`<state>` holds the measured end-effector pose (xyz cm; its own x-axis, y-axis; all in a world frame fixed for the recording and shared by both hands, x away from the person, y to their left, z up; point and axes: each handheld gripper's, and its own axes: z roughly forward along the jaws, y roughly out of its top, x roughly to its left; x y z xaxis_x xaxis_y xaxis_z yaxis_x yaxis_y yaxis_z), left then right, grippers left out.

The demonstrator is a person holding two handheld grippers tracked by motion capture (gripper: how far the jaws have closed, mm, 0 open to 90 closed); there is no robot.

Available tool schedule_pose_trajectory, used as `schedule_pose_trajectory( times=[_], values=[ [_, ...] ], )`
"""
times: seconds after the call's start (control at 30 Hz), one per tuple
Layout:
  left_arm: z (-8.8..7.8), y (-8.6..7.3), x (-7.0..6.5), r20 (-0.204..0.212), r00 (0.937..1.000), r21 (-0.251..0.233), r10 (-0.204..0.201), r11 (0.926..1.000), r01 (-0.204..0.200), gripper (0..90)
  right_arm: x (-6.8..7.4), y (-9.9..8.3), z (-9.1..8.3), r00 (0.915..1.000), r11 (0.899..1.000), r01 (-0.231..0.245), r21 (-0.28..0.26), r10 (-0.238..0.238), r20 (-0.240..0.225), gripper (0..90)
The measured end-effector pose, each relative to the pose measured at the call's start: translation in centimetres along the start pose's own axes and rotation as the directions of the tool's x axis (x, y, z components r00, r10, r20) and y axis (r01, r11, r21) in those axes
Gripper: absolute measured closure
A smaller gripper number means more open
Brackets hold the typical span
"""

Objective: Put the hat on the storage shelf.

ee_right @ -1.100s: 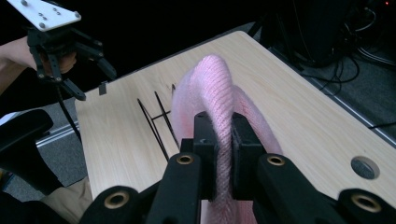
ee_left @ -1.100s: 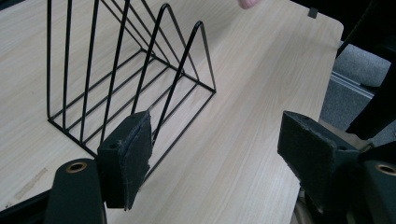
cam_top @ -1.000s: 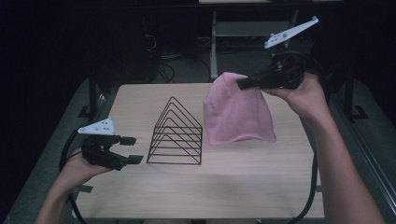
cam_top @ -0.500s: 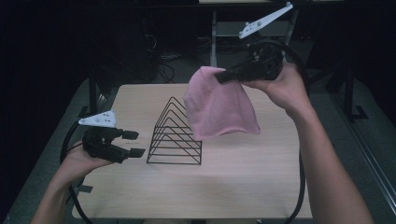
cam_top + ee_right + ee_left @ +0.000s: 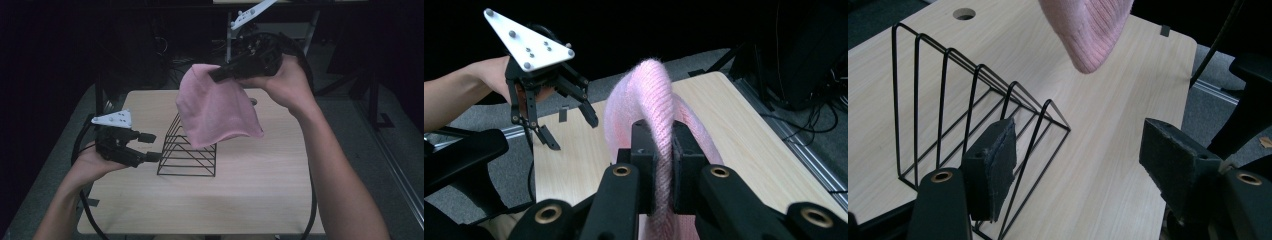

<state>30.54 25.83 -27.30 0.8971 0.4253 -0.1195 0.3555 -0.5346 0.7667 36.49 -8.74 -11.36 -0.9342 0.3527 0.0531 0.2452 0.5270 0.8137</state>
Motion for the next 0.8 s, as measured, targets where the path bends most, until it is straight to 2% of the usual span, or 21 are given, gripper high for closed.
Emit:
schedule_pose_trajectory(
  times=[0.3,0.43,0.57,0.6,0.73,0.8],
  values=[
    [0.3,0.8,0.4,0.005,1.0000,-0.007,0.004,1.0000,-0.004,31.7,0.3,1.4,1.0,0.9996,1.000,0.027,-0.004,-0.027,-0.012,82.8],
    [0.5,1.2,0.7,0.018,0.9998,-0.011,0.008,0.9999,-0.008,32.1,0.6,2.4,2.0,0.9987,0.999,0.044,-0.010,-0.044,-0.025,82.8],
    [0.7,1.3,1.0,0.029,0.9996,-0.007,0.000,1.0000,0.000,33.0,1.0,3.3,2.9,0.9975,0.998,0.060,-0.014,-0.061,-0.036,82.8],
    [0.8,1.2,1.1,0.028,0.9996,-0.010,-0.005,0.9999,0.005,33.5,1.1,3.6,3.2,0.9978,0.999,0.051,-0.017,-0.051,-0.041,82.8],
    [0.9,1.1,1.6,0.019,0.9997,0.006,-0.017,0.9998,0.016,35.7,1.4,4.2,4.2,0.9965,0.998,0.061,-0.022,-0.062,-0.057,82.8],
    [0.8,1.0,1.8,0.018,0.9994,0.004,-0.030,0.9995,0.030,41.2,1.6,4.6,4.7,0.9956,0.997,0.067,-0.022,-0.069,-0.063,82.8]
  ],
)
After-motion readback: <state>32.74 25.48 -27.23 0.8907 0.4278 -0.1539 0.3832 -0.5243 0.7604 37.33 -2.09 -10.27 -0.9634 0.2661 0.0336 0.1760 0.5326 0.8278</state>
